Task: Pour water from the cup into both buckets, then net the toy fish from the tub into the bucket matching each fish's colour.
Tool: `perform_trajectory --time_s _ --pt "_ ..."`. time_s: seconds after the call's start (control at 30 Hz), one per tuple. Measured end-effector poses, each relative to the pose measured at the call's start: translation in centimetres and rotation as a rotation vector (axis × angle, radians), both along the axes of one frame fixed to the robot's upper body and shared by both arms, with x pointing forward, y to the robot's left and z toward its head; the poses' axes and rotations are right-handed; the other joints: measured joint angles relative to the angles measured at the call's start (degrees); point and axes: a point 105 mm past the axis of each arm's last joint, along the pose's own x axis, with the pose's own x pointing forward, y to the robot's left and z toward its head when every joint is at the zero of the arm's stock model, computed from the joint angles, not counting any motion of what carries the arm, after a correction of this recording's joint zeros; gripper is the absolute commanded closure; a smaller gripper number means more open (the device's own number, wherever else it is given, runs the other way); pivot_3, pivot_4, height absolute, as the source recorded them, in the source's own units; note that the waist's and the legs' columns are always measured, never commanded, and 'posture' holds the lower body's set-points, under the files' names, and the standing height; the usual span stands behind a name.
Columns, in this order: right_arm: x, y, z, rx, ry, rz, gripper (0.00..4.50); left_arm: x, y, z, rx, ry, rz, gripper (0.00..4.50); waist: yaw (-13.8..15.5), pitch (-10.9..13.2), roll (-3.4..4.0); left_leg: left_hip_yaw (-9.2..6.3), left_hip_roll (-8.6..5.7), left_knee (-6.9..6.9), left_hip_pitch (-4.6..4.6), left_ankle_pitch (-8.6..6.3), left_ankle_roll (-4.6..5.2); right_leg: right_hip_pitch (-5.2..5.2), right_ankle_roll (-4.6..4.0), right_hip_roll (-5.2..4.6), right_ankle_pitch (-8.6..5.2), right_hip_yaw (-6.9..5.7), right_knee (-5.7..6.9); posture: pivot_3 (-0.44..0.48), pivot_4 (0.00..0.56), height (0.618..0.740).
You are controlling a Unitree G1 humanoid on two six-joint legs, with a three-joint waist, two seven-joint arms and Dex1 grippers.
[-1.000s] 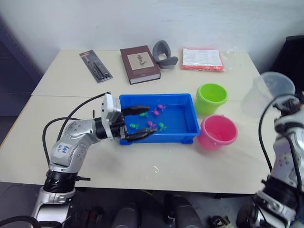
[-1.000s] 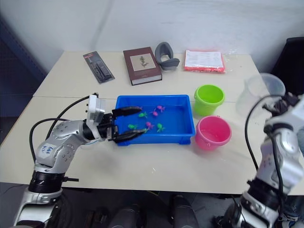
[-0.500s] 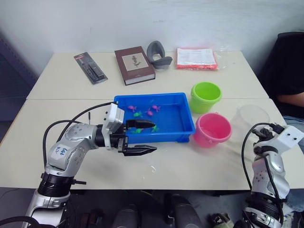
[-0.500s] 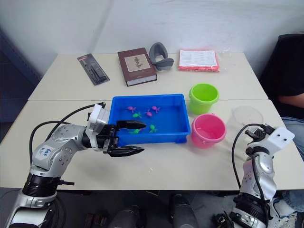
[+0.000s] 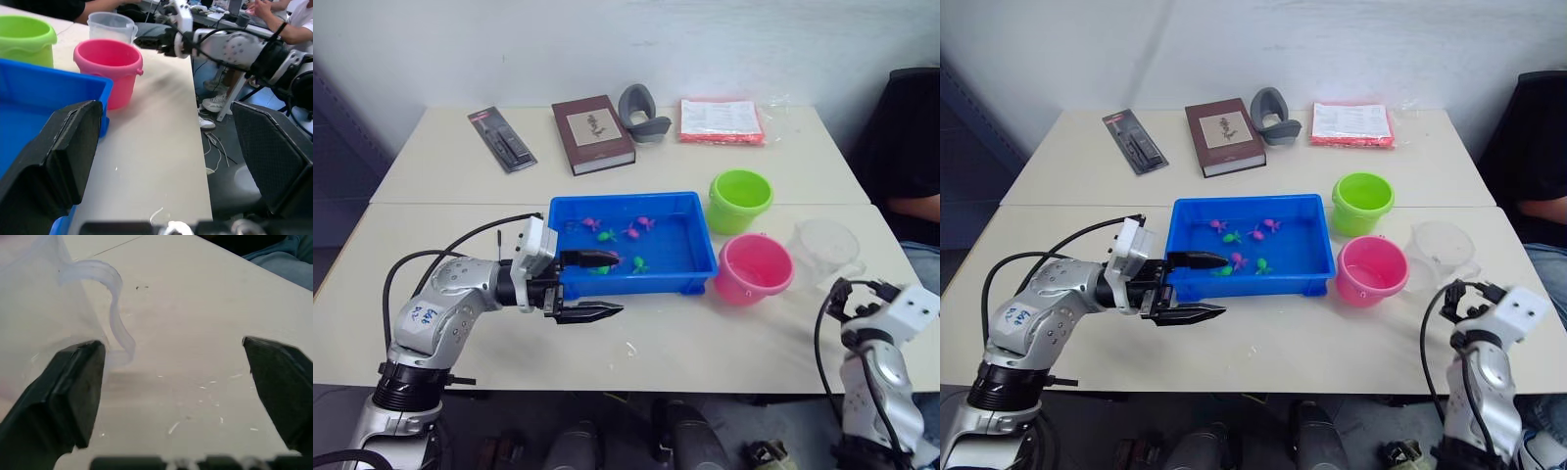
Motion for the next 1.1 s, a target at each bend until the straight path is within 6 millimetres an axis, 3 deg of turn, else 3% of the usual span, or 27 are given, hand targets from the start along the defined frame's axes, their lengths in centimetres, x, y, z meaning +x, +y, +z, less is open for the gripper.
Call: perform_trajectory --time_s 0.1,0.23,0.37,0.47,0.53,0.73,0.87,0.93,1.1 --pt "-2.9 2.0 0.8 0.03 -0.003 0.133 0.05 0.0 1.8 -0.5 0.021 0.018 0.072 0.0 -0.2 0.0 0.06 0.01 0.01 -0.05 0.0 -0.09 0.11 0.0 -0.05 -0.01 -0.03 0.01 -0.02 0.0 0.15 0.74" --pt "-5.7 7.0 3.7 -0.02 0.003 0.574 0.05 0.7 6.0 -0.3 0.028 -0.038 0.272 0.0 -0.2 0.1 -0.08 0.02 0.04 -0.11 0.04 -0.13 0.17 0.1 -0.07 0.0 -0.06 -0.01 -0.05 0.0 0.15 0.74" --pt "-6.1 10.3 6.7 -0.239 -0.026 0.925 0.05 0.3 10.0 -1.0 0.096 -0.079 0.436 0.0 -0.2 0.0 -0.32 0.06 0.03 -0.07 0.08 -0.21 0.22 0.15 -0.04 0.02 -0.06 -0.02 -0.11 0.0 0.15 0.74" --pt "-6.1 11.8 7.5 -0.463 -0.068 1.143 0.05 -0.4 14.9 -2.8 0.148 -0.065 0.64 0.0 0.2 0.1 -0.49 -0.04 0.05 -0.09 0.17 -0.24 0.23 0.07 -0.05 0.08 -0.07 -0.15 -0.2 0.0 0.15 0.74" --pt "-6.0 12.7 7.9 -0.53 -0.158 1.248 0.05 -1.5 18.5 -4.1 0.158 -0.015 0.814 0.0 0.4 0.1 -0.71 -0.07 0.08 -0.06 0.1 -0.27 0.25 0.06 -0.04 0.06 -0.05 -0.2 -0.27 0.0 0.15 0.74" --pt "-6.2 14.7 8.5 -0.613 -0.291 1.41 0.05 -4.0 24.7 -7.0 0.297 0.101 1.178 0.0 2.0 0.1 -0.84 -0.08 0.05 -0.04 0.02 -0.45 0.36 0.09 0.0 -0.09 -0.03 -0.2 -0.51 0.0 0.15 0.74" --pt "-6.2 15.6 7.9 -0.603 -0.3 1.472 0.05 -4.1 26.1 -7.8 0.281 0.158 1.316 0.0 3.1 0.1 -0.85 -0.07 0.04 -0.02 -0.02 -0.49 0.37 0.1 -0.02 -0.21 -0.03 -0.22 -0.54 0.0 0.15 0.74" --pt "-5.9 15.9 8.1 -0.612 -0.317 1.481 0.05 -2.8 25.9 -7.3 0.232 0.17 1.361 0.0 3.2 0.1 -0.85 -0.06 0.02 -0.01 -0.04 -0.47 0.35 0.12 -0.01 -0.3 -0.02 -0.29 -0.52 0.0 0.15 0.74" --pt "-5.6 16.3 8.2 -0.632 -0.313 1.503 0.05 1.9 21.2 -6.1 0.218 0.224 1.322 0.0 3.0 0.1 -0.85 -0.05 -0.03 -0.01 -0.04 -0.42 0.29 0.13 0.04 -0.38 0.01 -0.33 -0.44 0.0 0.15 0.74"
